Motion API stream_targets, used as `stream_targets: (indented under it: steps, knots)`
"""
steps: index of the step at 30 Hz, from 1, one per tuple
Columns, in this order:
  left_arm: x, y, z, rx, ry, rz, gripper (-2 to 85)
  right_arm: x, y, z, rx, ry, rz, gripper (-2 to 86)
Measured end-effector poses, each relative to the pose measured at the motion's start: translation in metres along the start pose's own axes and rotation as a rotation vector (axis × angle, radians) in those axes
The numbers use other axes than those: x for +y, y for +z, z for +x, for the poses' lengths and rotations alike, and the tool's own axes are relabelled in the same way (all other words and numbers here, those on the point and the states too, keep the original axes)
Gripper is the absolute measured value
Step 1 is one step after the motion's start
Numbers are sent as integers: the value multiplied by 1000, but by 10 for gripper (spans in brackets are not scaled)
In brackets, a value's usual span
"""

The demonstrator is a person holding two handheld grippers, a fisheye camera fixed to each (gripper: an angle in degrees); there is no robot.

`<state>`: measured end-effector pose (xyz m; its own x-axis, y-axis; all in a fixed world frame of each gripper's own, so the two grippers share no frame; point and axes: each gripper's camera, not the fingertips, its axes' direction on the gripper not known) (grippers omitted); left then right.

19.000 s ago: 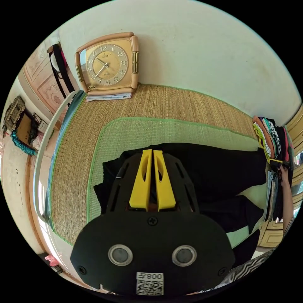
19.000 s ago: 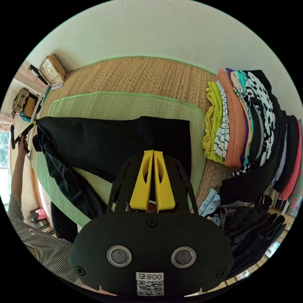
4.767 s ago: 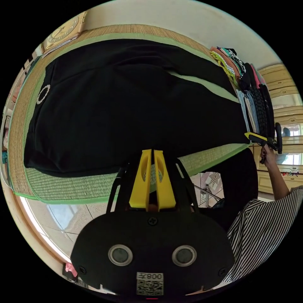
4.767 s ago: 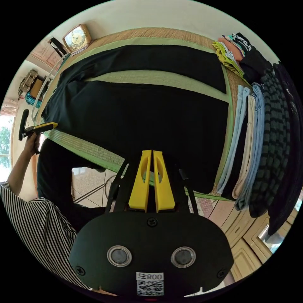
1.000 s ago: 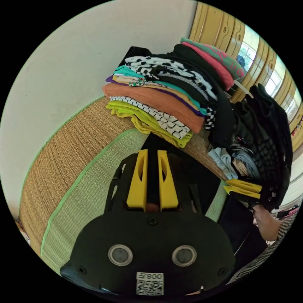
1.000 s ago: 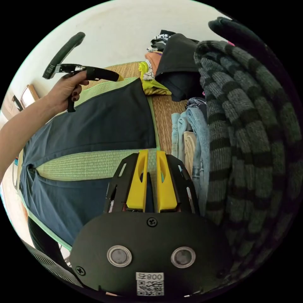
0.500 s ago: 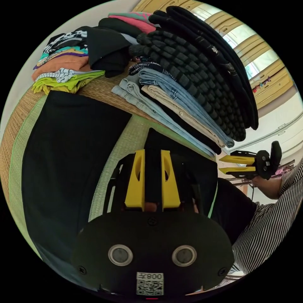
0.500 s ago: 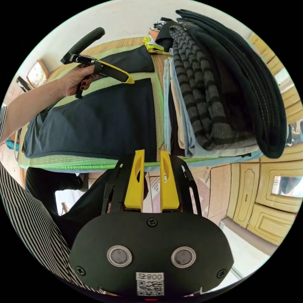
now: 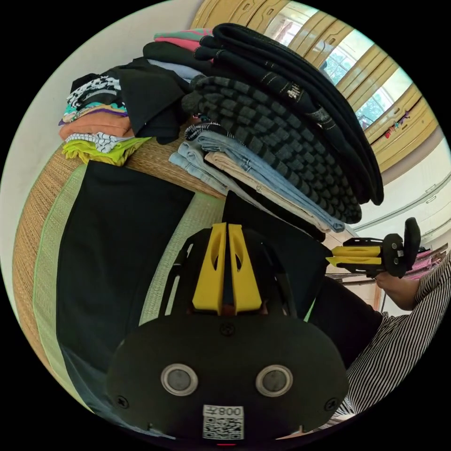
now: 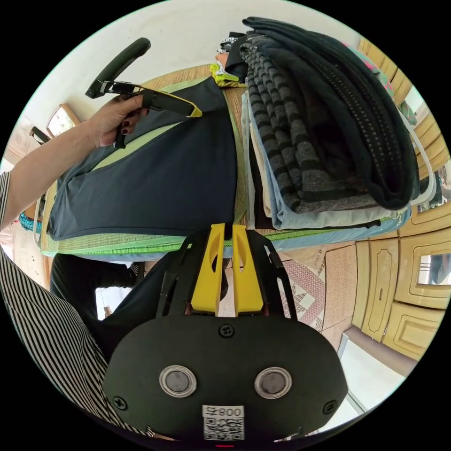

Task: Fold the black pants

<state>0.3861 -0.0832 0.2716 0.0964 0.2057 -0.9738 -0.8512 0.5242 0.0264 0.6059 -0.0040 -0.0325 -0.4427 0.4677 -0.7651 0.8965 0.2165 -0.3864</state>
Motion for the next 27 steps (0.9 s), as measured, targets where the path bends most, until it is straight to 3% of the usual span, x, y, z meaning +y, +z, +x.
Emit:
stream_targets:
  steps: [6, 12, 16, 23, 27]
  knots:
    - [27, 24, -4, -63, -46, -137, 4, -10, 20, -3, -47, 47, -82, 34]
    - [87, -27, -2, -42, -124, 13, 10, -15, -14, -15, -12, 68, -58, 23]
    - [168, -72, 1, 25, -226, 86, 10, -23, -37, -39, 12, 21, -28, 9]
    - [320, -99, 3, 7, -533, -54, 2, -62, -46, -105, 7, -131, -36, 2]
    - [378, -135, 5, 13, -623, -6, 1, -84, -53, -132, 70, -196, -91, 1]
